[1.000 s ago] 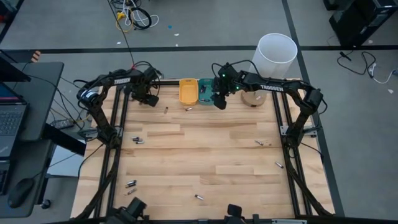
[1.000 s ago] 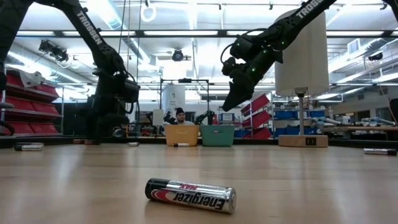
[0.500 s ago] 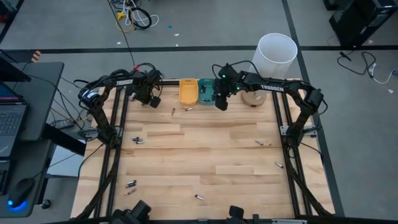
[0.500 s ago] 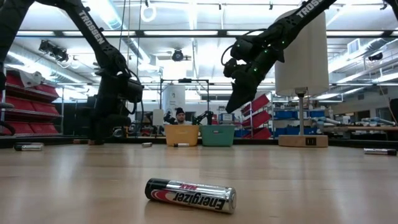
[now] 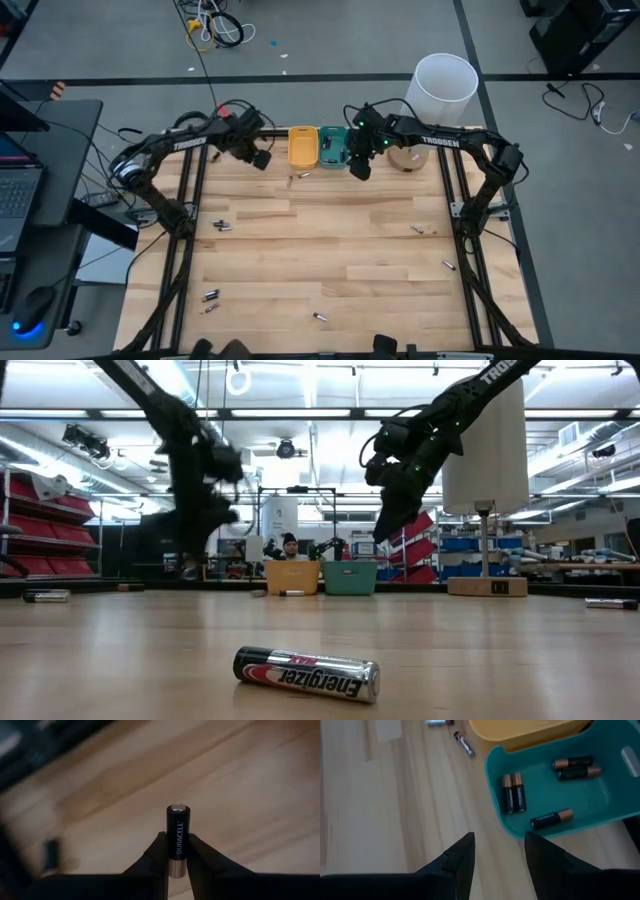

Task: Sort batteries
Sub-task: Put the black battery into the green bin

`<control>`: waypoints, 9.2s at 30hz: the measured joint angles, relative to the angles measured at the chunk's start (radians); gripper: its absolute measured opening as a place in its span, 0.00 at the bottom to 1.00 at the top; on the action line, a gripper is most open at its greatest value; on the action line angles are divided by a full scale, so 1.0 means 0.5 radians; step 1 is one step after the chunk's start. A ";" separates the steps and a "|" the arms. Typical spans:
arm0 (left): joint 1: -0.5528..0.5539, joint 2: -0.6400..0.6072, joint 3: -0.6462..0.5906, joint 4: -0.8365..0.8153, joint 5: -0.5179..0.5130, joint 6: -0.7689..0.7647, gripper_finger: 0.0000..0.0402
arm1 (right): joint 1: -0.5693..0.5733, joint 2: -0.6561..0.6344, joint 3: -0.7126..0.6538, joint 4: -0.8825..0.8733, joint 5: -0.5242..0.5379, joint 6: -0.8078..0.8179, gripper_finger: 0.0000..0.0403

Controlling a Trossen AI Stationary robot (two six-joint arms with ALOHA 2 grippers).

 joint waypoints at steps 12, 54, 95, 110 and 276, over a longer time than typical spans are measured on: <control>-0.335 0.083 0.017 1.562 0.409 0.047 0.14 | -0.008 -0.175 0.000 -0.118 0.430 0.098 0.39; -0.278 0.380 0.757 -0.187 0.036 0.448 0.58 | -0.048 -0.459 -0.294 -0.061 0.543 0.028 0.38; 0.496 0.365 0.237 -0.416 -0.395 -0.344 0.56 | -0.044 -0.457 -0.496 0.176 0.363 0.010 0.37; 0.468 0.574 0.326 -0.566 -0.598 -0.430 0.56 | -0.043 -0.457 -0.514 0.182 0.325 -0.039 0.37; -0.457 0.475 0.942 0.373 0.337 0.350 0.13 | 0.057 -0.412 -0.845 0.557 0.279 0.114 0.37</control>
